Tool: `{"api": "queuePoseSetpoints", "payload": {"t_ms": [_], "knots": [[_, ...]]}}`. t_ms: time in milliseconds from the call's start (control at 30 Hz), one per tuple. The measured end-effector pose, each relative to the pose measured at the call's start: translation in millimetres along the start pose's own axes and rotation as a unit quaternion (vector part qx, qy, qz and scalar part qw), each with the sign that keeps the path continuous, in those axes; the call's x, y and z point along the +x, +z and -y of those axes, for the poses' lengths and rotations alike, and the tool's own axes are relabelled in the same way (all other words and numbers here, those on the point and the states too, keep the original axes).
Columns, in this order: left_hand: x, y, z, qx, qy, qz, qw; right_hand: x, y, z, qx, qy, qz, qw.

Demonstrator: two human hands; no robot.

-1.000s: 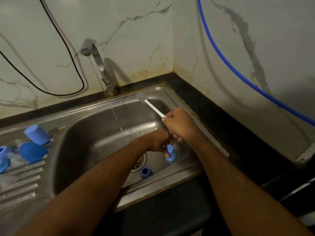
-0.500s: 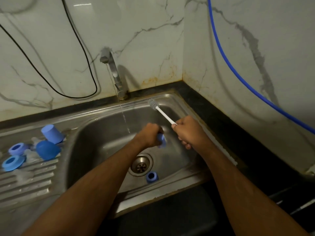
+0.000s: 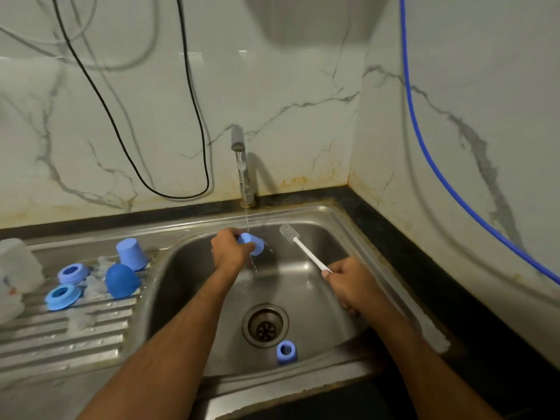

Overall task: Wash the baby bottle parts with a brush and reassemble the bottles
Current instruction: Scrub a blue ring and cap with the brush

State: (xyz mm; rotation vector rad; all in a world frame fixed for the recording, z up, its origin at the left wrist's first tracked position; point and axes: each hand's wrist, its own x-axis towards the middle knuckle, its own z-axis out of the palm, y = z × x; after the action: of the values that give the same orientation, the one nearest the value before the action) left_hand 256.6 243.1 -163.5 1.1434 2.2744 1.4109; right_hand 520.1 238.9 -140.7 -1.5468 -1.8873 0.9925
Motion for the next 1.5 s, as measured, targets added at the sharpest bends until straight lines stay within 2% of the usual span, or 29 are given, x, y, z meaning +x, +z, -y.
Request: {"api": "queuePoseSetpoints", "payload": {"t_ms": [267,600,700,800,900,967,1133,1300,1400,1500], "knots": [[-3,-21,-2,-0.075,-0.061,-0.041,0.994,-4,14,14,0.000,-0.024,0.054,0.998],[-7,-45,12,-0.168,-0.135,-0.071,0.974,2,25,50,-0.011,-0.078,0.060,0.995],[-4,-47,15,-0.245,-0.205,-0.070,0.945,7,30,50,-0.020,-0.084,0.049,0.995],[-1,-46,20,-0.349,-0.262,-0.052,0.898,10,33,42,-0.036,-0.092,0.035,0.995],[-1,-47,22,-0.438,-0.300,-0.031,0.847,9,34,37,-0.108,-0.126,0.041,0.985],[0,-47,24,-0.469,-0.311,-0.022,0.826,6,34,39,-0.140,-0.146,0.052,0.978],[6,-45,25,-0.474,-0.300,0.010,0.828,0,35,46,-0.190,-0.188,0.083,0.960],[7,-37,17,-0.427,-0.283,0.054,0.857,-5,43,59,-0.276,-0.248,0.077,0.925],[7,-34,11,-0.444,-0.272,0.052,0.852,-6,46,68,-0.399,-0.228,0.064,0.886],[6,-33,3,-0.452,-0.252,0.035,0.855,-10,53,67,-0.440,-0.222,0.047,0.869]]}}
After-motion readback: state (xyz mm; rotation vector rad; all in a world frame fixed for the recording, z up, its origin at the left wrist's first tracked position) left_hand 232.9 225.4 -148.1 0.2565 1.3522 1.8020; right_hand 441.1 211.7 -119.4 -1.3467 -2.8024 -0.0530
